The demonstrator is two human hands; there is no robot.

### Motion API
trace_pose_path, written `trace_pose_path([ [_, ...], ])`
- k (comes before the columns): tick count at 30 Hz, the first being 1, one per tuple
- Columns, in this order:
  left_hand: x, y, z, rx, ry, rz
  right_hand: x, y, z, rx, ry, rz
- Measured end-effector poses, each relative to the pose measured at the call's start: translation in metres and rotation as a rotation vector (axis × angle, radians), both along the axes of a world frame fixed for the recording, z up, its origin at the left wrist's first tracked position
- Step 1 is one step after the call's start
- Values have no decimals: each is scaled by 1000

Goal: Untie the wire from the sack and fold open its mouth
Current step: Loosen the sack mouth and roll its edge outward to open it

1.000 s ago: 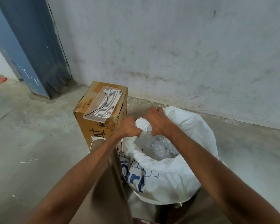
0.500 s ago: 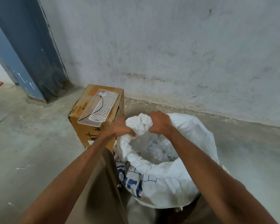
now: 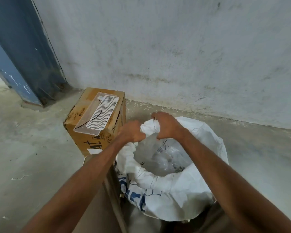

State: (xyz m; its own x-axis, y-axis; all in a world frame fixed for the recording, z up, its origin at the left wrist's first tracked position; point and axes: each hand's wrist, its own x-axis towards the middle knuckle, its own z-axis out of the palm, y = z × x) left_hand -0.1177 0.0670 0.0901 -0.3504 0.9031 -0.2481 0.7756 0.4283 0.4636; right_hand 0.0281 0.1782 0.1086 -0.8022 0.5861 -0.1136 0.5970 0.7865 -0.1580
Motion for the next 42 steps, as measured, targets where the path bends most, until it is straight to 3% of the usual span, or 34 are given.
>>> trace_pose_path([
  [2, -10, 4, 7, -59, -184, 32, 10, -3, -17, 356, -64, 29],
  [4, -16, 4, 10, -193, -273, 42, 14, -13, -24, 496, -105, -57],
  [8, -21, 11, 5, -340, -217, -133, 10, -10, -18, 183, -143, -184],
  [10, -18, 15, -2, -204, -18, -170, 9, -2, -8, 60, -93, -224],
  [13, 8, 15, -13, 166, 414, -212, -1, 12, 9, -131, -116, -260],
  [16, 33, 21, -26, 190, 602, -237, -5, 22, 25, -290, -252, -243],
  [19, 36, 34, -21, 168, 501, -153, 3, 32, 25, -368, -282, -254],
  [21, 34, 43, -13, 127, 422, -125, 10, 32, 19, -312, -220, -242],
  [26, 15, 52, 9, -140, 11, -252, 44, 3, -16, 301, -185, -169],
  [29, 2, 53, 15, -303, -105, -231, 55, -7, -29, 321, -216, -272],
  [32, 8, 57, 12, -318, 41, -304, 57, -1, -14, 189, -194, -377],
  [35, 28, 57, -3, 8, 283, -327, 57, 21, 3, -82, -141, -443],
  [39, 44, 58, -30, 228, 712, -404, 56, 45, 18, -374, -221, -397],
  [42, 62, 67, -41, 291, 724, -397, 59, 49, 16, -463, -225, -410],
])
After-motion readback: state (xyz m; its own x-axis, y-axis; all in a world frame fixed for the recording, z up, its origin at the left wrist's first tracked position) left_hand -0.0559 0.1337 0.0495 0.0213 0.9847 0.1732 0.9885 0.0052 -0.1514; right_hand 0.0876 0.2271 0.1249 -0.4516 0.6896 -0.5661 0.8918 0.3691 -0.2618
